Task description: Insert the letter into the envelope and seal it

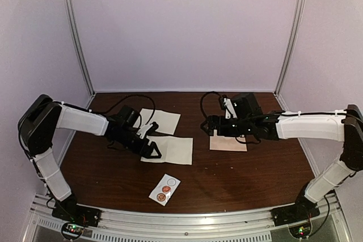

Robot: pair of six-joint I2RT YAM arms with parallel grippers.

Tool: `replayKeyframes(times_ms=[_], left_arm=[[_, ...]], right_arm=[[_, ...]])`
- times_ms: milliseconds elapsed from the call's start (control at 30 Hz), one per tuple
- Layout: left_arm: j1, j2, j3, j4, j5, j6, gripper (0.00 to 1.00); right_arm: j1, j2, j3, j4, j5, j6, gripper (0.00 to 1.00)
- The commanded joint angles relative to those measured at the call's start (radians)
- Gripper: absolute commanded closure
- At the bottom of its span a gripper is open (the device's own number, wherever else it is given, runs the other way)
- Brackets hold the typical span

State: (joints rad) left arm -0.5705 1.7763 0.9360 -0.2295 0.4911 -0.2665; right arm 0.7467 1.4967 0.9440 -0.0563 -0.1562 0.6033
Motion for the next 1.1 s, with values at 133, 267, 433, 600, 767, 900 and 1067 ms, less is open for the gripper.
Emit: replayKeyframes(times_ms=[133, 267, 433, 600, 767, 900, 1067], left_arm=[[-0.003, -0.203, 0.002, -0.056, -0.053, -0.054, 0.18], [0.073, -0.186, 0.020, -0.067, -0.037, -0.054, 0.16], [0.127, -0.107, 0.012, -0.044, -0.016, -0.050, 0.18], [0.132, -0.057, 0.014, -0.033, -0.044, -0.032, 0.18], [0.135, -0.037, 0.005, -0.018, -0.038, -0.026, 0.21], [0.134, -0.011, 0.000, -0.009, -0.020, -0.024, 0.31], [0.135, 0.016, 0.006, -0.012, -0.013, -0.020, 0.35]], right_arm=[[0.007, 0.060, 0.027, 0.016, -0.001, 0.045, 0.10], [0.018, 0.115, 0.049, 0.009, 0.004, 0.055, 0.23], [0.034, 0.164, 0.059, 0.032, -0.009, 0.073, 0.26], [0.042, 0.218, 0.069, 0.053, -0.035, 0.090, 0.28], [0.046, 0.277, 0.095, 0.054, -0.040, 0.093, 0.30], [0.048, 0.322, 0.119, 0.054, -0.050, 0.095, 0.31], [0.048, 0.367, 0.144, 0.088, -0.055, 0.101, 0.32]])
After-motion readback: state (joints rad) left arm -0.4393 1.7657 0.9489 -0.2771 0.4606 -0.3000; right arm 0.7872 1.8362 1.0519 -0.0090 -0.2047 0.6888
